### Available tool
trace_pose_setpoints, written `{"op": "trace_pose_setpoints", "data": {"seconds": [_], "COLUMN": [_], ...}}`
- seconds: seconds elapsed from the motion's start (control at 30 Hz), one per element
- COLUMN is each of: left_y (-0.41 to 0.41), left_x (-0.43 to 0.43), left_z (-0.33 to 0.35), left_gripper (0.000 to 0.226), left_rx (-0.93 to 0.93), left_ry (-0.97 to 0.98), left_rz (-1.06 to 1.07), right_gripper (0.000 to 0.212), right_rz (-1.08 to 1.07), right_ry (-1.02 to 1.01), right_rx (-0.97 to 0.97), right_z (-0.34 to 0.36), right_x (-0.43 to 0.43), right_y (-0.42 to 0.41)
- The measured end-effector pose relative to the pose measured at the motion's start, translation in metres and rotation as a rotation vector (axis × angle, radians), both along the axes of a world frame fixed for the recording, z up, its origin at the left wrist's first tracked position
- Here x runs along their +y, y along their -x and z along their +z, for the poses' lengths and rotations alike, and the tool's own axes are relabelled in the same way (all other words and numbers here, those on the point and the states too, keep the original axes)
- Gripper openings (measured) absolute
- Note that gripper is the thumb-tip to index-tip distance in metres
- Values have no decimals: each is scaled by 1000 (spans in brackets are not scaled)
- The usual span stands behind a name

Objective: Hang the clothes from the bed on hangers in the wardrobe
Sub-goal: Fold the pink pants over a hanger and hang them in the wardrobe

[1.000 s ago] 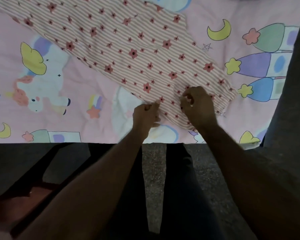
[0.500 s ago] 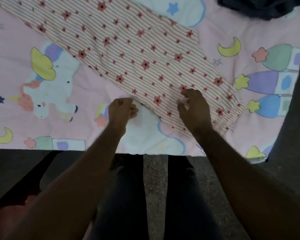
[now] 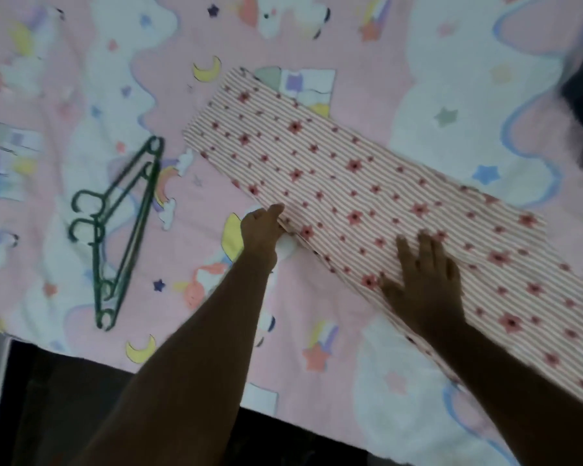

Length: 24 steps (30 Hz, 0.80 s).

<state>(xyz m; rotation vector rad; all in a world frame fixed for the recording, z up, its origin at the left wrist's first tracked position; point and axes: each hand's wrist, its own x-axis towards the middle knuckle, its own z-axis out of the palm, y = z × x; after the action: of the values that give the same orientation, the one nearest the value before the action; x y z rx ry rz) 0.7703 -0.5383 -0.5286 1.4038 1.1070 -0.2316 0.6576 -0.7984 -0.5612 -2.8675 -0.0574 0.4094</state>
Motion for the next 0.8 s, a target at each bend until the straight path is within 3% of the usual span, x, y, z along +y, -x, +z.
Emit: {"op": "trace_pose_setpoints", "data": {"seconds": [0.07,0.23,0.37,0.43,0.57,0.63,0.73,0.8], "left_y": [-22,-66,-105,-120,-105,-61,31,87], "left_x": [20,38,59,56,0,-40,-91,-109], "left_z": [-16,6,12,21,64,75,70,46], "left_gripper": [42,14,22,28,26,24,22,23], "left_rx": [-10,-28,-112,-287,-609,-731,-980,-1060], "left_ry": [-42,30,9,-26,-364,-508,-661,-688], "left_rz": [14,82,146,184,-181,-442,-1024,-1279], "right_gripper": [77,77,78,78,84,87,95,98], "right_rz": [6,2,2,2,-45,-224,-837,-988], "right_ry": [42,83,91,98,-41,-378,-1353,-1767], "right_rx": [-42,-102,-138,-143,-56,-8,309,456], "right_z": [-8,-21,-25,-23,-11,10,62,75], "right_x": [-3,3,4,3,6,2,-23,-53], "right_y": [4,3,4,3,-4,-17,-38,-33]}}
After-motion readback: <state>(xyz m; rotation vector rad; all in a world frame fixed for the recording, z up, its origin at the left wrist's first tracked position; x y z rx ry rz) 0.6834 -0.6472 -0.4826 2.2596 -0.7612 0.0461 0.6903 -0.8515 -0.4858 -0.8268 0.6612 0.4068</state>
